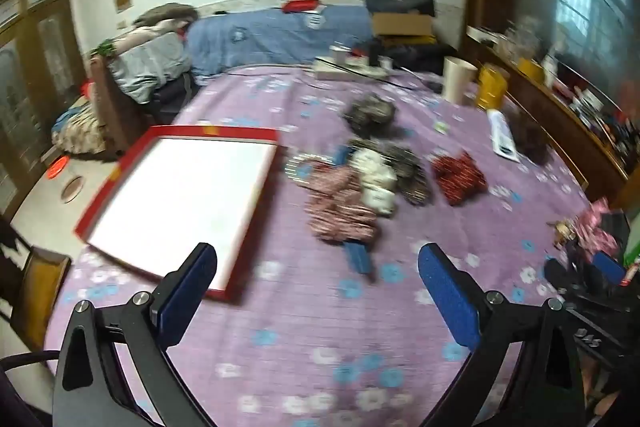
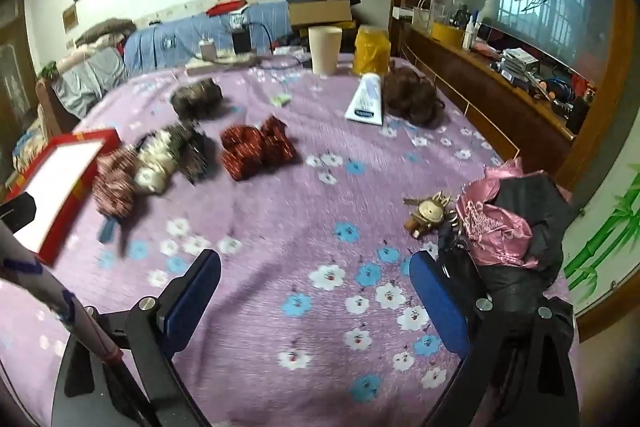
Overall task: Organize jewelry
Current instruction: 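Move both tools toward the pile of scrunchies on the bedspread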
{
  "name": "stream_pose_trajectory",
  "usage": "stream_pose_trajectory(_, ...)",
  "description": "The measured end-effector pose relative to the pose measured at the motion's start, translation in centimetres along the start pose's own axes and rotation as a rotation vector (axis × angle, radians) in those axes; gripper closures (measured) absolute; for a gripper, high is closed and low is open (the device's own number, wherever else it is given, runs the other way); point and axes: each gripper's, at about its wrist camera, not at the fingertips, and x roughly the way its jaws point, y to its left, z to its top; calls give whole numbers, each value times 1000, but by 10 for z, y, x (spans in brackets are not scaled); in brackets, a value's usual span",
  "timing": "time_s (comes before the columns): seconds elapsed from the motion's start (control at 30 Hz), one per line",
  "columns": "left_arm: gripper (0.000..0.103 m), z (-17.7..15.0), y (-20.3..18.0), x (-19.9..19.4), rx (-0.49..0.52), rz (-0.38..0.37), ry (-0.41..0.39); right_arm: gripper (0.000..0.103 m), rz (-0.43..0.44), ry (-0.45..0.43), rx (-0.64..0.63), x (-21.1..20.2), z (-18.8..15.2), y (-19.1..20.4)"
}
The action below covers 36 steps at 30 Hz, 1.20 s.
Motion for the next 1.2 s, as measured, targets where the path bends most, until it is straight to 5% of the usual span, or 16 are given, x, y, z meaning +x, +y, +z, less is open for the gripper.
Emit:
stream_pose_trajectory(0.2,2,18,79,-20,-94,170,-21,6,185,-22,-57,-18,26,70)
stream_pose_trajectory(0.37,2,28,93,-44,-108,204,-62,6,317,-73,-131,-31,40,111)
stream_pose_trajectory(0.5,2,34,58,-61,-44,123,-80,6,269,-81,-80,-18,58,94)
stream_pose_trajectory(0.63,2,45,26,-76,6,19,-91,6,155,-73,1,-17,82,38)
stream_pose_trajectory(0.87,2,37,1,-70,-20,-97,-93,6,-57,-110,-31,-41,87,-25)
stream_pose_trajectory(1.2,2,42,20,-55,-66,28,-59,6,40,-28,-101,-25,47,14)
